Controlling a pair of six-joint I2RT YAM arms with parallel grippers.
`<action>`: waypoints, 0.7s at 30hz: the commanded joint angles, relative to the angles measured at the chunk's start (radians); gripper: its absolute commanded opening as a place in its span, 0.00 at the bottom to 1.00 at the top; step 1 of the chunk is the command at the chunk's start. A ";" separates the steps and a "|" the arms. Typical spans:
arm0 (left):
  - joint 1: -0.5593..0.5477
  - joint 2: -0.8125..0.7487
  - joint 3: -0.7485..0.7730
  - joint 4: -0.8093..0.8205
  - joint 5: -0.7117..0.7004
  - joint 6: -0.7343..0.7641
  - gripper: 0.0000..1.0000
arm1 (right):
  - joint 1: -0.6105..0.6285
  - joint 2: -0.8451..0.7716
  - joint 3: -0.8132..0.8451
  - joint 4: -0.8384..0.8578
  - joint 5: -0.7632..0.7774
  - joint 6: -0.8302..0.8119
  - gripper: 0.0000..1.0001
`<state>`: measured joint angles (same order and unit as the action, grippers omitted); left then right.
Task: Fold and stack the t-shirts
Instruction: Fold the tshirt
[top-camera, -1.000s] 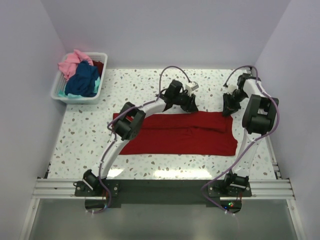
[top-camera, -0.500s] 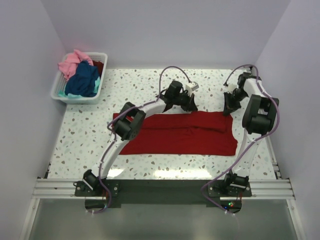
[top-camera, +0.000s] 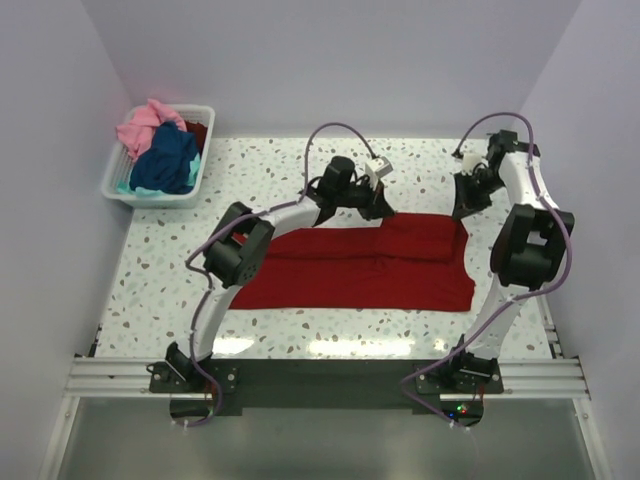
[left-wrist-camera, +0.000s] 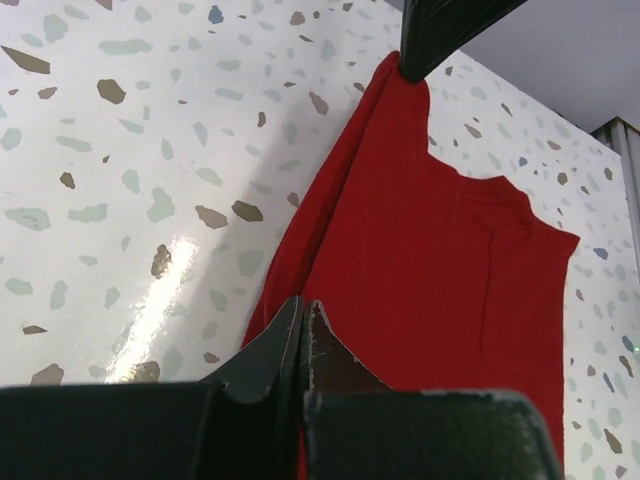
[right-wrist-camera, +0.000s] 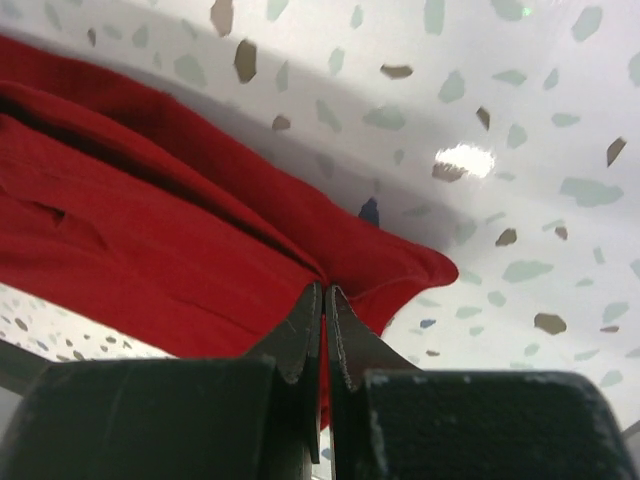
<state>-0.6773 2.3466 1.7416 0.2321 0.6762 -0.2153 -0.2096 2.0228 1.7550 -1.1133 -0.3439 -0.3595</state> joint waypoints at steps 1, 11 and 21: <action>-0.014 -0.108 -0.091 0.085 0.040 0.031 0.00 | 0.003 -0.094 -0.066 -0.052 -0.015 -0.071 0.00; -0.047 -0.196 -0.225 0.110 -0.055 0.068 0.00 | 0.003 -0.107 -0.151 0.072 0.022 -0.044 0.00; -0.048 -0.179 -0.228 0.115 -0.023 0.111 0.00 | 0.001 -0.012 -0.065 0.144 0.051 0.046 0.37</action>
<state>-0.7269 2.2032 1.5230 0.2855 0.6319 -0.1341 -0.2096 1.9881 1.6382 -1.0283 -0.3222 -0.3561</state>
